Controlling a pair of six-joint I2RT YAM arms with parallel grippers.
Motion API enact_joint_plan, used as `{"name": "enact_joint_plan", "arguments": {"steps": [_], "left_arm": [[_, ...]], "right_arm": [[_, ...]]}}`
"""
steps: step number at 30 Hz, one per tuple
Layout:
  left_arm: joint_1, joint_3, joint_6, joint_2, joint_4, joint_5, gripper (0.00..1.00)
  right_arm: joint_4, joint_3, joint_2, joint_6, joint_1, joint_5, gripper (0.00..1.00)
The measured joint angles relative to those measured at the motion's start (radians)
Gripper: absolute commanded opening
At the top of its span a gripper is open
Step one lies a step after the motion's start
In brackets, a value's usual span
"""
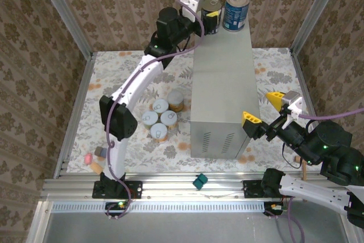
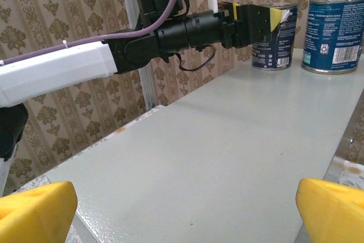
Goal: Place and organize the canned foods onto the counter
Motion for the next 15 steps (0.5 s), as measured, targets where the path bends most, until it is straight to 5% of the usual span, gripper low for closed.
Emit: {"name": "enact_joint_plan", "arguments": {"steps": [15], "left_arm": [[0.02,0.161,-0.003,0.114,-0.017,0.018,0.76]], "right_arm": [[-0.016,0.0,0.0,0.018,0.0,0.004,1.0]]}}
